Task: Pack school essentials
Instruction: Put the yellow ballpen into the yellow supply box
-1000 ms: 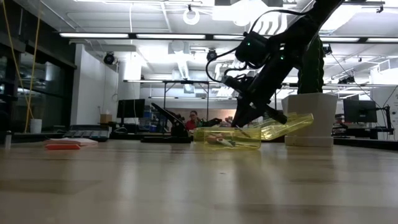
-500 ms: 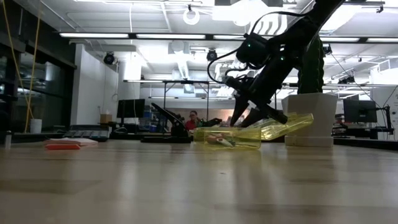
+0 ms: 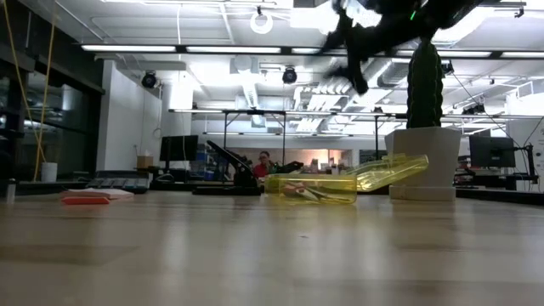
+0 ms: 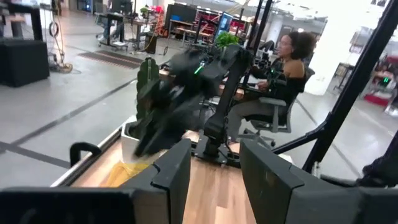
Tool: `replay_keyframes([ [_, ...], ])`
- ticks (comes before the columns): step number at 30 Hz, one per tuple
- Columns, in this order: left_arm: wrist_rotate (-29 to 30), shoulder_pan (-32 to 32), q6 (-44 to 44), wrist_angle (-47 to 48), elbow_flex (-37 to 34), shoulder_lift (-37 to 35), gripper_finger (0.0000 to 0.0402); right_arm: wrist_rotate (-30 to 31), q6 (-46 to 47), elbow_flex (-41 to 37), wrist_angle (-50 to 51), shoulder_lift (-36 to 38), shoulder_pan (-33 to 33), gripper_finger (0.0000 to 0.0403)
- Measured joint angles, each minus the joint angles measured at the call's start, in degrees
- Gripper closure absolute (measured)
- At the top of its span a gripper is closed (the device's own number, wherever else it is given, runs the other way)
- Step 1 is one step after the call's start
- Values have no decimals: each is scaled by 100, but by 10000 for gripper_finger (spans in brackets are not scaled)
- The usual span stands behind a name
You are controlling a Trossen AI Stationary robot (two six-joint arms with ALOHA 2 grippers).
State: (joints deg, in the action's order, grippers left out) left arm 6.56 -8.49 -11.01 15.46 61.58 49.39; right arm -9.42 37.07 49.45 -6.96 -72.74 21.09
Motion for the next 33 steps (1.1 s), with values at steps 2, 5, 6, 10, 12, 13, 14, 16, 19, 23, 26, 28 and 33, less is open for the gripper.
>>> replay_keyframes([
  [2, -3, 0, 180, 0, 0, 0, 276, -255, -440, 0, -495, 422, -217, 247],
  [5, -3, 0, 265, -56, 0, 0, 276, -330, -1193, 1, -1026, 946, -591, 247],
  [6, -3, 0, 249, -79, 0, 0, 276, -330, -1510, 8, -1119, 1087, -716, 247],
  [10, -3, 0, 221, -242, -2, 0, 276, -267, -2663, 9, -1110, 1515, -1085, 247],
  [12, -2, 2, 221, -297, -2, -2, 276, -189, -2935, 9, -1113, 1638, -1191, 247],
  [13, -2, 2, 223, -305, -2, -2, 276, -122, -2967, 9, -1115, 1677, -1233, 247],
  [14, -1, 2, 223, -306, -2, -2, 276, -55, -2965, 9, -1111, 1703, -1266, 247],
  [16, -1, 0, 223, -308, -2, -2, 276, -6, -2961, 9, -1114, 1708, -1307, 247],
  [19, -1, 1, 222, -310, -2, -2, 276, -4, -2963, 7, -1108, 1682, -1351, 247],
  [23, -1, 2, 220, -313, -2, -2, 276, -6, -2963, -2, -1097, 1619, -1374, 247],
  [26, 1, 2, 138, -317, -2, -2, 276, -6, -2963, -2, -1112, 1608, -1371, 247],
  [28, 6, 2, 85, -317, -2, -2, 276, -6, -2963, -2, -1113, 1607, -1371, 247],
  [33, 12, 2, 72, -317, -2, -2, 276, -8, -2963, -2, -1113, 1607, -1371, 247],
])
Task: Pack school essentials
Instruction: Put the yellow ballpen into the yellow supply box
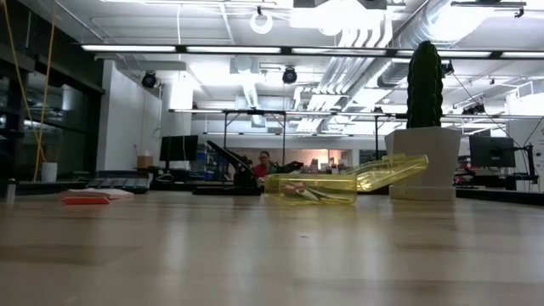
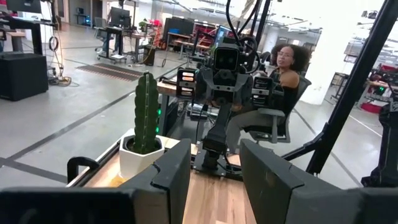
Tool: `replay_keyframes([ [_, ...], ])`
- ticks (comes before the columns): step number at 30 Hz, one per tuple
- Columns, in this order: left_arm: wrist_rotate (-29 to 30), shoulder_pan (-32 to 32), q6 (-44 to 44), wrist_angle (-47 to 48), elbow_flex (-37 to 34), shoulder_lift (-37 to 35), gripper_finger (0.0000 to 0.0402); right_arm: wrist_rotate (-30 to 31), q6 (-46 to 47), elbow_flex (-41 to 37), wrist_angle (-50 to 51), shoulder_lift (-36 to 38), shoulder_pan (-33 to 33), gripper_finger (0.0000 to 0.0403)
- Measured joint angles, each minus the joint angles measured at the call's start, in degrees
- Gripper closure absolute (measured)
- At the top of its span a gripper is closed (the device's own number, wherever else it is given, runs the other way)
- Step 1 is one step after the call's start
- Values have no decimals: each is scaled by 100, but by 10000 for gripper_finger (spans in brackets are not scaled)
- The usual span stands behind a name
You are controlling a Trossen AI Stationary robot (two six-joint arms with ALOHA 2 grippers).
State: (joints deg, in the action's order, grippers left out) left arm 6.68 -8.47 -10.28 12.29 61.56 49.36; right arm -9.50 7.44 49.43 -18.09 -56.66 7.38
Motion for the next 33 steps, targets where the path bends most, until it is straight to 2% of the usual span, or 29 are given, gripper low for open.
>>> replay_keyframes([
  [16, -2, 0, 0, 37, 0, 0, 276, -4, 25, 0, 23, 0, 0, 247],
  [18, -2, 0, 0, 37, 0, 0, 276, -7, 244, 0, 23, 0, 0, 247],
  [22, -2, 0, -1, 37, 0, 0, 276, -16, 1137, 4, 271, -36, -81, 247],
  [25, -2, -2, -11, 37, 0, 0, 276, -58, 1783, 9, 976, -104, -331, 247],
  [29, 2, -1, -154, 37, 0, 0, 276, -215, 3060, 9, 2449, -267, -920, 247],
  [33, 5, -2, -154, 37, 0, 1, 276, -545, 4738, 9, 4013, -490, -1784, 247],
])
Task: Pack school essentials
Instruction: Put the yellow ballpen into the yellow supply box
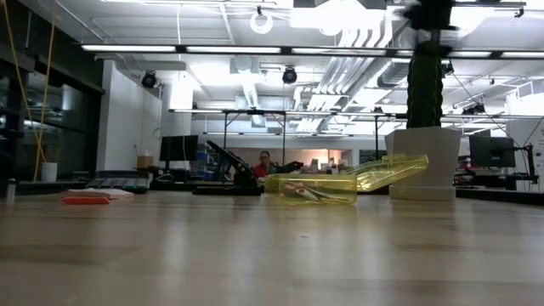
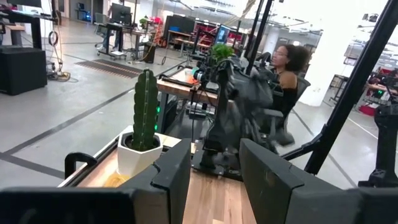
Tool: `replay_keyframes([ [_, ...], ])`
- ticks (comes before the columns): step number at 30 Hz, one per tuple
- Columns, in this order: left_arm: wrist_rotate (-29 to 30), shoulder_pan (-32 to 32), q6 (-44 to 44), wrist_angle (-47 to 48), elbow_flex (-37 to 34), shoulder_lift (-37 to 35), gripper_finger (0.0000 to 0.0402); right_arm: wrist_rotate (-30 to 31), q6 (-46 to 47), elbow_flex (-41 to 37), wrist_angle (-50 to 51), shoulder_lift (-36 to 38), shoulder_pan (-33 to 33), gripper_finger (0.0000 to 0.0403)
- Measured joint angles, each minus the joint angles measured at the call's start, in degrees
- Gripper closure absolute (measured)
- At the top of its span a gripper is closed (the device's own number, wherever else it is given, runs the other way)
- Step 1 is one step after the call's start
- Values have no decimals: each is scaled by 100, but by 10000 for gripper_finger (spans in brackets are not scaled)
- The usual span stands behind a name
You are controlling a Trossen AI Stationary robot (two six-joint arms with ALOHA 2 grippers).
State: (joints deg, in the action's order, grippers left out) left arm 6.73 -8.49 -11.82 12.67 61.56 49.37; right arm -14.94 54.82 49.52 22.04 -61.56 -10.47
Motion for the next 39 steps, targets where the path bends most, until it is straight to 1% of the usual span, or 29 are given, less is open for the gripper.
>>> replay_keyframes([
  [2, 2, 2, 0, -1, 0, -1, 276, -13, 1120, -4, 637, -132, -498, 247],
  [5, 2, 2, 1, -2, 0, 1, 276, 89, 2812, -5, 1233, -384, -1260, 247],
  [9, 4, 2, 1, -2, 0, 1, 276, 127, 4876, -7, 1371, -830, -2123, 247],
  [13, 4, 0, 1, -2, 0, 1, 276, 140, 6354, -7, 1212, -1346, -2743, 247],
  [16, 4, 0, 1, -1, 0, 1, 276, 186, 7134, -7, 1075, -1739, -3027, 247],
  [18, 4, 0, 2, -2, 0, 1, 276, 327, 7579, -7, 964, -2001, -3141, 247],
  [21, 8, 0, 174, -2, 0, 1, 276, 552, 7993, -7, 814, -2357, -3214, 247],
  [24, 12, 0, 345, -2, 0, 1, 276, 547, 8020, -9, 360, -2679, -3159, 247],
  [29, 19, -3, 348, -4, 0, 1, 276, 500, 7988, -7, -482, -3174, -3069, 247],
  [33, 17, -3, 348, -4, 0, 1, 276, 240, 8016, -9, -437, -3410, -3068, 247],
  [39, 17, -3, 348, -4, 0, 1, 276, 263, 8038, -9, -306, -3442, -3022, 247],
])
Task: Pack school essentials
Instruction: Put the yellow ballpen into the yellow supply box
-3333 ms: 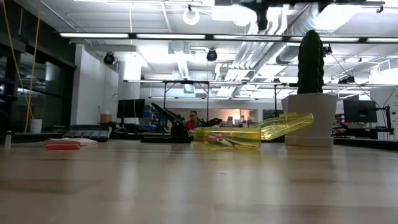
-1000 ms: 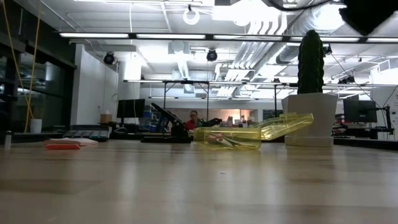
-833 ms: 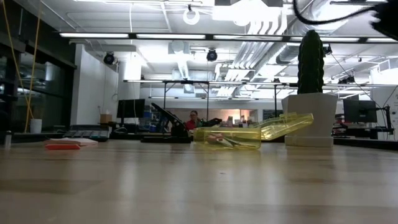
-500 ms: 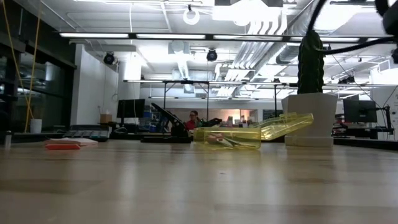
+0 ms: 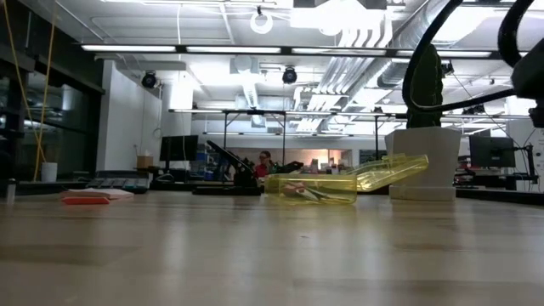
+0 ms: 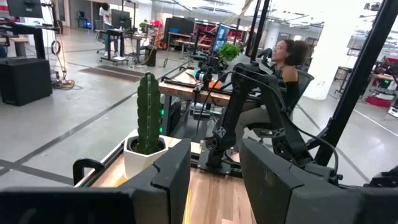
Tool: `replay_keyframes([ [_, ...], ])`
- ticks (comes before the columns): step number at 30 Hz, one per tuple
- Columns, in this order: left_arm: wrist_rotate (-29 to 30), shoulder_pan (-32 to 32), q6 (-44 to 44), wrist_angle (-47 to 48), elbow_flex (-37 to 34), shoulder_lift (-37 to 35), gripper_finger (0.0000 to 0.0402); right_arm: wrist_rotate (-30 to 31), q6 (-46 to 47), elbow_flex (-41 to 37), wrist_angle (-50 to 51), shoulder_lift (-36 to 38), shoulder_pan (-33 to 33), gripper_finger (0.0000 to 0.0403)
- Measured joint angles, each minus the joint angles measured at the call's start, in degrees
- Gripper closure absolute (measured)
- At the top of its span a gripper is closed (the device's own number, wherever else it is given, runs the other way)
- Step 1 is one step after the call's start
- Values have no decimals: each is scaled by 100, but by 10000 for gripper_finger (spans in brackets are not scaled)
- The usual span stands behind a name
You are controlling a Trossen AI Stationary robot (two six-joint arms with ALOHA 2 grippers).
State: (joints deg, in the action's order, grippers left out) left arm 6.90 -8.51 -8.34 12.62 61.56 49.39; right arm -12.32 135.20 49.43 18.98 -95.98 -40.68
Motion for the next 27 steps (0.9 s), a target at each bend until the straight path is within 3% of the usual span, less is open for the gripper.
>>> replay_keyframes([
  [18, -8, -2, -44, 2, 0, 0, 276, 3, -12, 10, 187, -218, 280, 252],
  [27, -7, -4, -42, 2, 0, 0, 276, -65, -282, 17, 572, -212, 533, 342],
])
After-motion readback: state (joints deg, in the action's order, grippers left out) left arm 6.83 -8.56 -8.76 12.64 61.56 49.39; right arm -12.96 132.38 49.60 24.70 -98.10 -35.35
